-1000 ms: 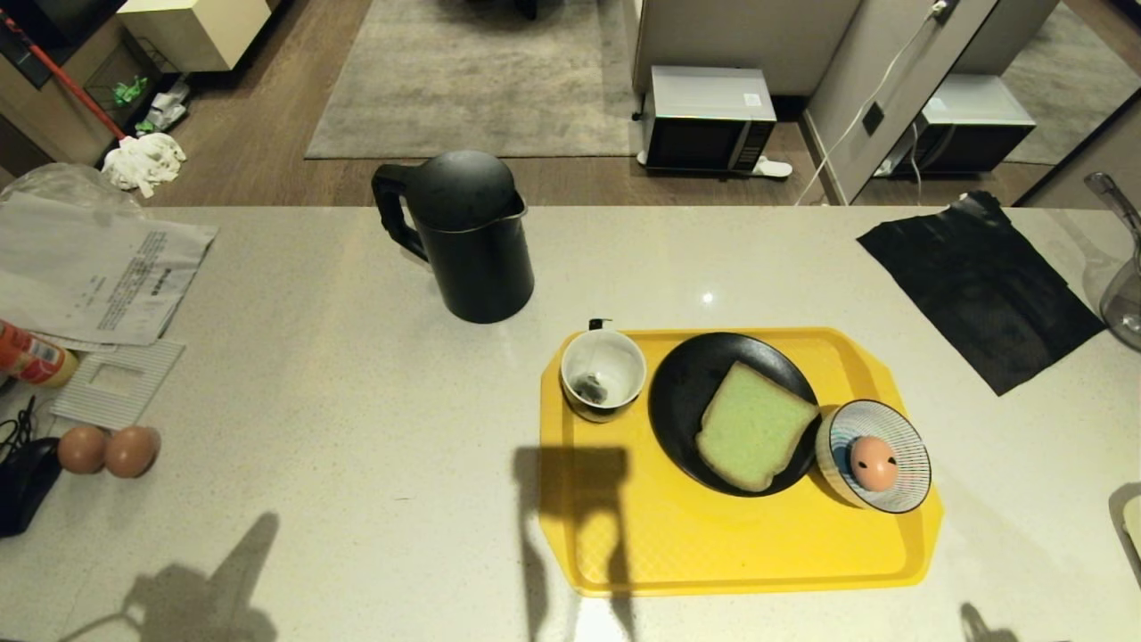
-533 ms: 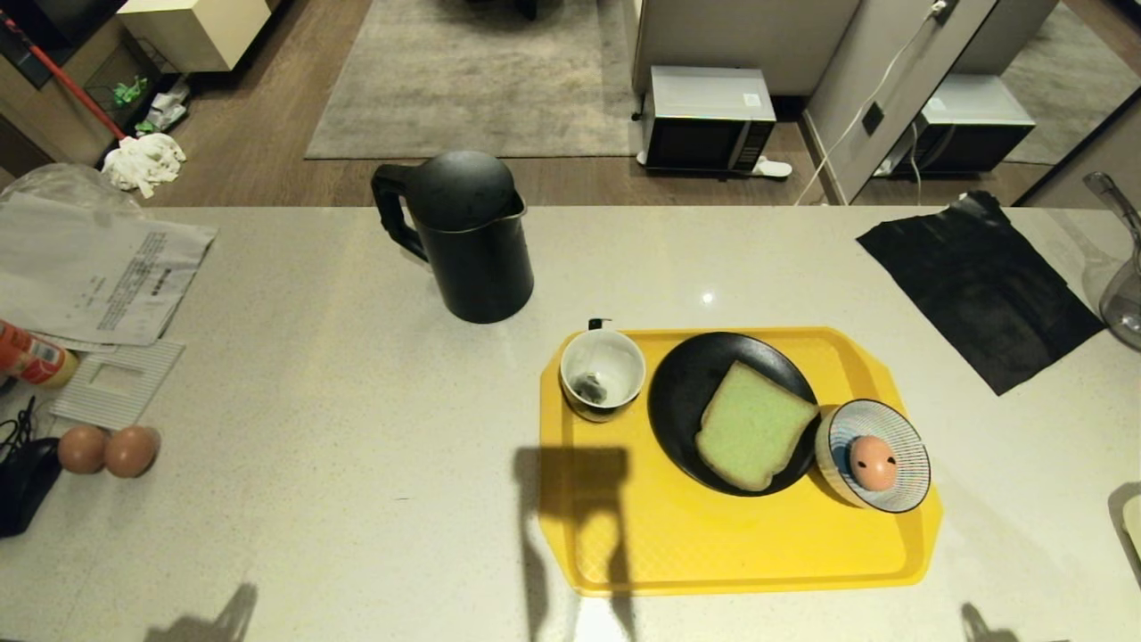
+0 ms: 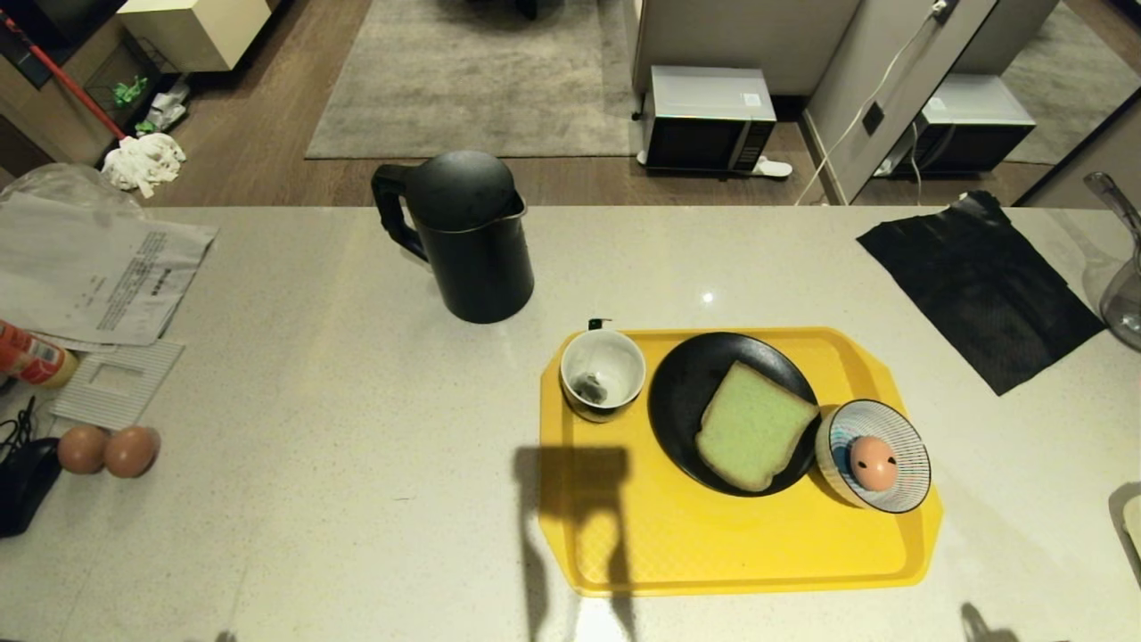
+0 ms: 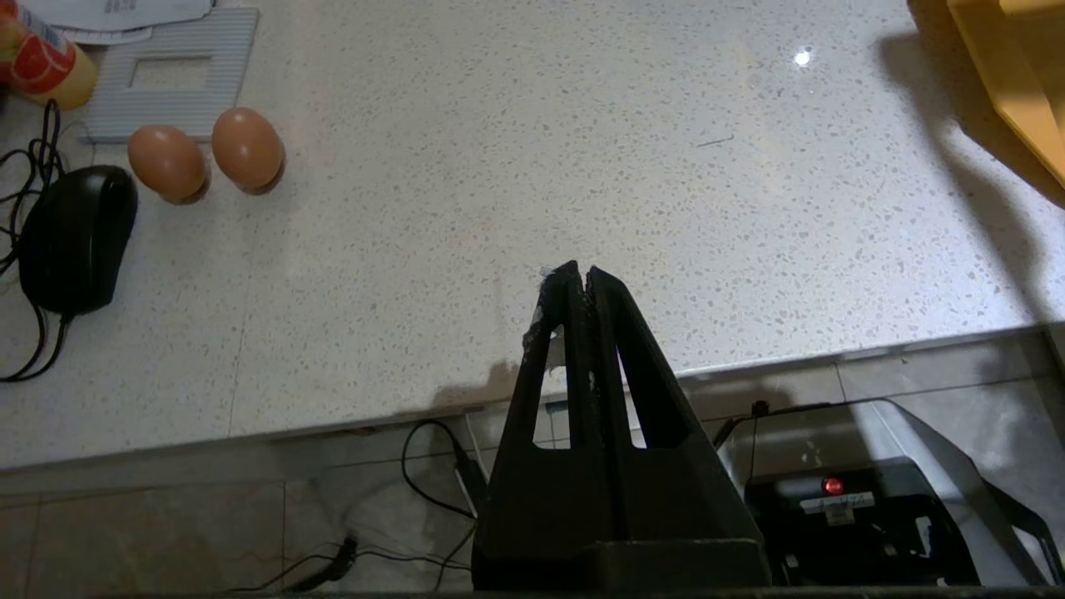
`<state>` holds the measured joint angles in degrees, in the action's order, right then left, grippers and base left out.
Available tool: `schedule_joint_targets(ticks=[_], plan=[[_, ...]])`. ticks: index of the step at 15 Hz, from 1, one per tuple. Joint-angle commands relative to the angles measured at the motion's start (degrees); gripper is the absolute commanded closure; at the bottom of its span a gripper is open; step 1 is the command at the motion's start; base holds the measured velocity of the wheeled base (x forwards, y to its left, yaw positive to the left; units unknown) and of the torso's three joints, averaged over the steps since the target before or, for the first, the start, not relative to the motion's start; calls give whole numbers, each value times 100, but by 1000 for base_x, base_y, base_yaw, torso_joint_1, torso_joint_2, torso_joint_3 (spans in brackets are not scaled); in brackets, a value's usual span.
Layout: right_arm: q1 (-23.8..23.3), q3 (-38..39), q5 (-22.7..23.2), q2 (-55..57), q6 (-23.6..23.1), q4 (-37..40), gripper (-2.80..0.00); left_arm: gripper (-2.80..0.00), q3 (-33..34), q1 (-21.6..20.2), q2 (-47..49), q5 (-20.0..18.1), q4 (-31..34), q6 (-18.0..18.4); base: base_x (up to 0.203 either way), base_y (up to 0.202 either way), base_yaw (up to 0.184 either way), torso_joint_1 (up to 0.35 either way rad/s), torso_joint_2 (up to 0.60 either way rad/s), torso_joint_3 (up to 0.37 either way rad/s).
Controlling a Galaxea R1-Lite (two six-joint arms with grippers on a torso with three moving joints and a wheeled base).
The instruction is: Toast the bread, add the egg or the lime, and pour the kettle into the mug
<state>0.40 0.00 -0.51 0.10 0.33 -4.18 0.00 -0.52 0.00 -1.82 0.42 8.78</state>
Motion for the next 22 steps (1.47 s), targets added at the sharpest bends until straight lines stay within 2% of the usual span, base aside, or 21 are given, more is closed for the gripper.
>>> schedule_joint_targets(ticks=[1,22], plan=[[-1,152,-2,2,2,-4,0,0,0,0,0,24,2,-122,0,0,0,0,0,0],[4,157,7,-1,-25,-4,0,0,0,0,-9,15,2,-155,0,0,0,0,0,0]])
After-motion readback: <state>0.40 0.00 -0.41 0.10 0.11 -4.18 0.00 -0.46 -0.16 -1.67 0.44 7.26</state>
